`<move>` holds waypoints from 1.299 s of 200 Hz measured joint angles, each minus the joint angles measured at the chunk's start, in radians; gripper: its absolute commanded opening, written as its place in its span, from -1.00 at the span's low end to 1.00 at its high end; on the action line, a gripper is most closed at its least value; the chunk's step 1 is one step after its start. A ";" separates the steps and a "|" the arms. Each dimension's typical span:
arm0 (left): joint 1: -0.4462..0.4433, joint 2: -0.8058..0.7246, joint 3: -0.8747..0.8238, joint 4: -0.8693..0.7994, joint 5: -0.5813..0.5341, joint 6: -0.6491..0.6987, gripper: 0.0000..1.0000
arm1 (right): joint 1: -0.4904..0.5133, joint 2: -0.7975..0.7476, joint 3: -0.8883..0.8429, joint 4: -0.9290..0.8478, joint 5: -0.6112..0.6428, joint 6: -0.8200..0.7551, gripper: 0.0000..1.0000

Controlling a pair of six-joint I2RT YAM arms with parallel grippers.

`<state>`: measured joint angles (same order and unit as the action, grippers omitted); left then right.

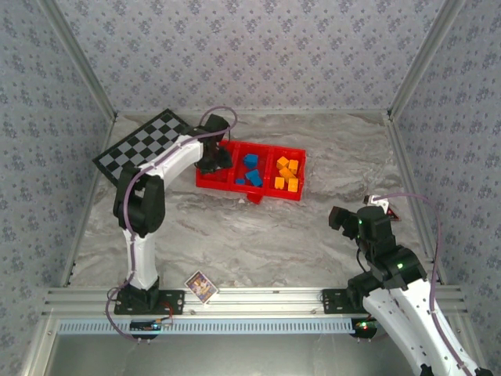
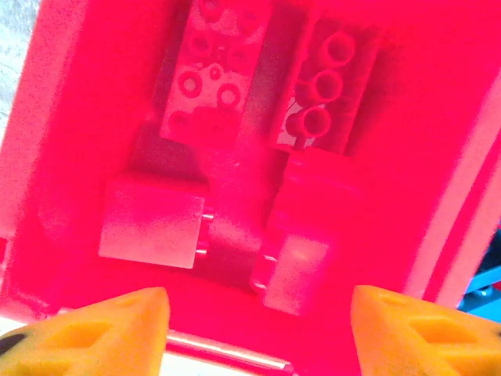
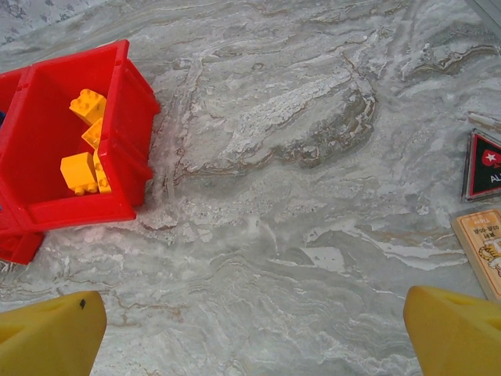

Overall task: Sort the legos into containers by color
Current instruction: Place the lego in the container, then move the container to the top-center of the table.

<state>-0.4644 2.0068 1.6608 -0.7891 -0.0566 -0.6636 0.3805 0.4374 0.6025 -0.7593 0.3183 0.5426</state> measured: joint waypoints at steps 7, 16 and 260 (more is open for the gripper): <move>0.000 -0.005 -0.012 0.005 -0.002 -0.003 0.35 | 0.000 0.002 0.000 0.000 0.000 0.000 0.99; 0.000 -0.016 -0.023 0.006 -0.003 -0.002 0.38 | 0.000 0.003 0.000 0.000 0.000 0.000 0.99; -0.212 -0.266 -0.449 0.208 0.170 0.230 0.99 | 0.000 0.056 0.000 -0.002 -0.001 0.000 0.99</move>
<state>-0.6762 1.7405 1.2114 -0.5808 0.1135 -0.4339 0.3805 0.4938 0.6025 -0.7612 0.3172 0.5430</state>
